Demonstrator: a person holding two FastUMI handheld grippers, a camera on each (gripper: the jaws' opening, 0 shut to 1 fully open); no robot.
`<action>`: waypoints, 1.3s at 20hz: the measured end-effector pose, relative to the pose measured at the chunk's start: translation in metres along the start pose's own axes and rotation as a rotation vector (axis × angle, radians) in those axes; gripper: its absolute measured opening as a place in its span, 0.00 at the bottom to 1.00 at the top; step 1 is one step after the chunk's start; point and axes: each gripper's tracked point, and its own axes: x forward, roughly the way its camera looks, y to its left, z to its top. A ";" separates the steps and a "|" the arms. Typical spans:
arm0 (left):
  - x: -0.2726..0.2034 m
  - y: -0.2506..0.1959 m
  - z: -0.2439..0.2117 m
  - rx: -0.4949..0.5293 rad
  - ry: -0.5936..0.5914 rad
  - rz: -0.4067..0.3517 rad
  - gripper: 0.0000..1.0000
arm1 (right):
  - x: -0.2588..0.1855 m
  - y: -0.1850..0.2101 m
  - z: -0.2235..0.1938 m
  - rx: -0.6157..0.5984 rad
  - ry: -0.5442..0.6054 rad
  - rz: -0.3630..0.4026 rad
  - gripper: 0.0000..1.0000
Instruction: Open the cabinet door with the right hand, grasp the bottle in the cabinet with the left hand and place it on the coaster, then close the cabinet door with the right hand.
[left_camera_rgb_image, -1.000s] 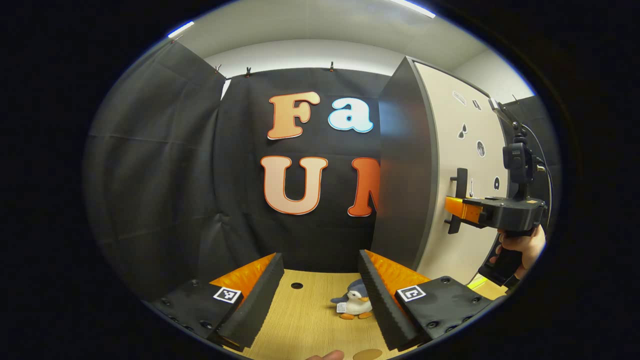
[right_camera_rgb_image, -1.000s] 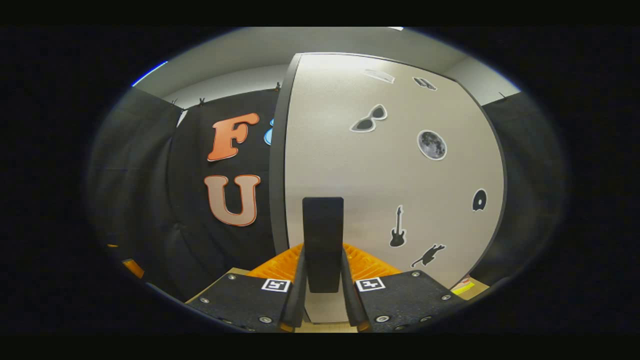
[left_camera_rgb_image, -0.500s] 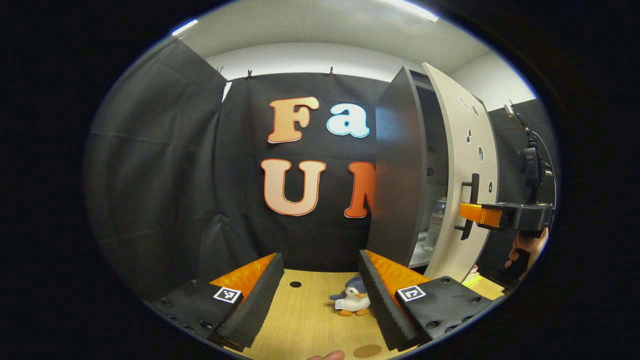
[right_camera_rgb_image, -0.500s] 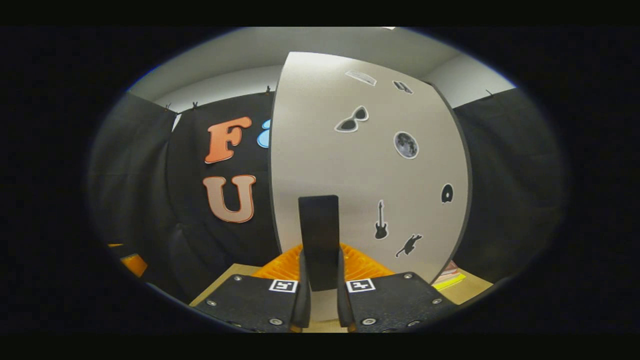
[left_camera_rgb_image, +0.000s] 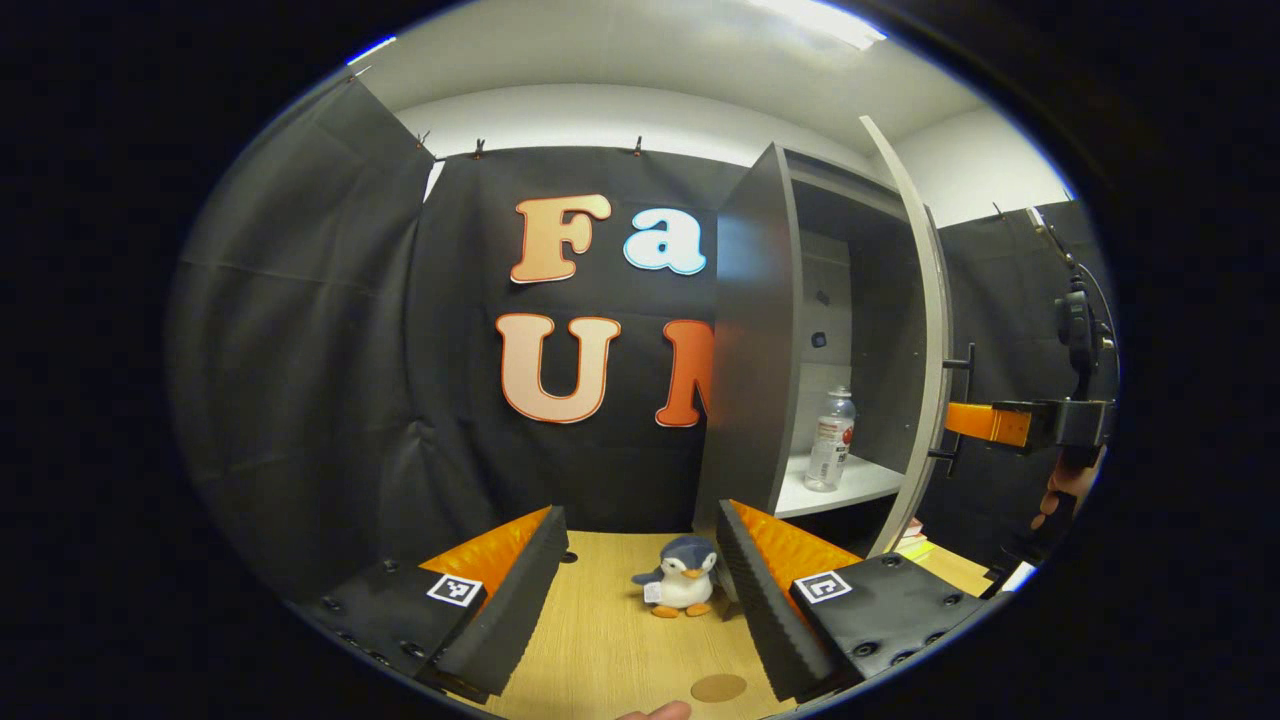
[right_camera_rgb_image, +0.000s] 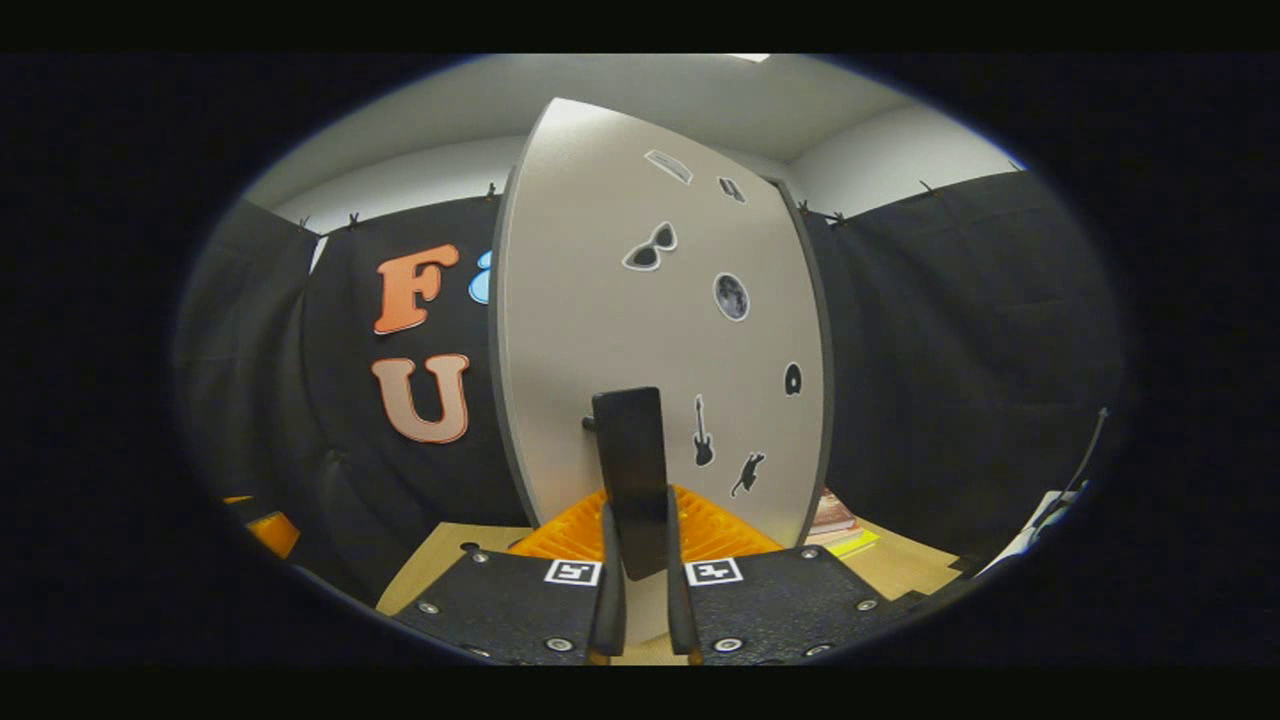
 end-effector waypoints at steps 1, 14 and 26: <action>-0.002 -0.002 0.000 0.001 -0.001 -0.002 0.99 | -0.002 -0.002 0.000 0.006 0.002 -0.006 0.17; 0.006 -0.092 0.000 0.026 0.004 -0.035 0.96 | -0.035 -0.057 0.002 0.010 0.002 -0.023 0.13; -0.006 -0.206 -0.019 0.049 0.044 -0.033 0.96 | -0.045 -0.142 -0.001 0.013 0.025 0.026 0.05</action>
